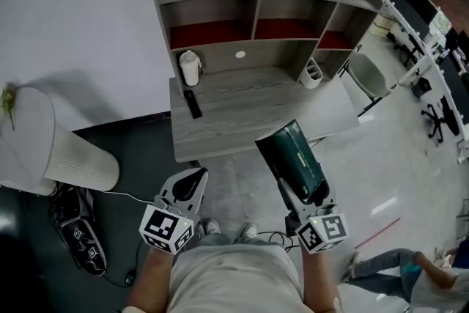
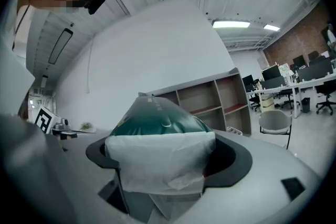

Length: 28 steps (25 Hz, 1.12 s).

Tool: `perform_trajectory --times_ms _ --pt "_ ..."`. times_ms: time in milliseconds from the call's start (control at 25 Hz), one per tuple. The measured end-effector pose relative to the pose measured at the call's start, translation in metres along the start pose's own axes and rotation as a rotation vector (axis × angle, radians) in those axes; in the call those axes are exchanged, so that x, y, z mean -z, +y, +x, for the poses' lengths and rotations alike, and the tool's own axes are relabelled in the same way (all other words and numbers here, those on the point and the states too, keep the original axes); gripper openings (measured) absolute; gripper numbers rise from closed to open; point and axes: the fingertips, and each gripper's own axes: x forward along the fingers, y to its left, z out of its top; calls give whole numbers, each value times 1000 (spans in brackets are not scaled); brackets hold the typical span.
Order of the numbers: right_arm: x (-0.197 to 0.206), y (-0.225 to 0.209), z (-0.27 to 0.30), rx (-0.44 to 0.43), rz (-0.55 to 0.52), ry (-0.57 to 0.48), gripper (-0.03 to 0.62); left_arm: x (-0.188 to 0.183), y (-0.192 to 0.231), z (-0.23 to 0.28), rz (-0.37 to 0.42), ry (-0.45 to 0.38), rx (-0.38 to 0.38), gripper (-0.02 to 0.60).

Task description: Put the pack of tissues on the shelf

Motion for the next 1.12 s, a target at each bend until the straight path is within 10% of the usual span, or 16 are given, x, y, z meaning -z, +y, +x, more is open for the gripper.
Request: perform_trajectory --times_ms 560,1120 --pt "11 10 99 68 8 55 477 27 110 1 -86 19 -51 14" --pt "2 -94 252 -96 -3 135 477 3 164 172 -108 69 -160 14"
